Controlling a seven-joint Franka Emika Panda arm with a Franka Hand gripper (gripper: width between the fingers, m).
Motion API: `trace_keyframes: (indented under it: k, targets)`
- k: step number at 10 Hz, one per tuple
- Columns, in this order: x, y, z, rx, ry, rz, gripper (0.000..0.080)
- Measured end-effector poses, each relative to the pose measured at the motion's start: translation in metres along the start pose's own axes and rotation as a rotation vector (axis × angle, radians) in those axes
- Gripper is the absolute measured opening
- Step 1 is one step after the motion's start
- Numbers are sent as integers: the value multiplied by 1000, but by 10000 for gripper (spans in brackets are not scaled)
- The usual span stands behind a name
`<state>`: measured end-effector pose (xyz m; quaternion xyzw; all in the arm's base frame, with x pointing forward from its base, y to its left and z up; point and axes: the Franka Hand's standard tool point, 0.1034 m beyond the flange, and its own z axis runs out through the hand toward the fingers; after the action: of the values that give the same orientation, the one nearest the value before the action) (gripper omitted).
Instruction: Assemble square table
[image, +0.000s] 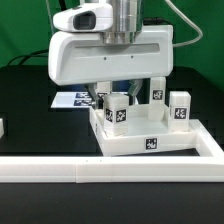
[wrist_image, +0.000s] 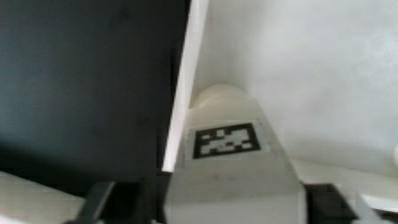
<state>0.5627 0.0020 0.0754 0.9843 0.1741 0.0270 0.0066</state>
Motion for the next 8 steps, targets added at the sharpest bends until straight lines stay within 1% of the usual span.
trace_keyframes:
  k: [1, 3, 6, 8]
  targets:
    - [0, 0, 0, 0, 0, 19, 289]
    - [0, 0, 0, 0, 0, 54, 289]
    - [-1, 4, 0, 0, 5, 295, 289]
    - [-3, 4, 2, 9, 25, 541, 290]
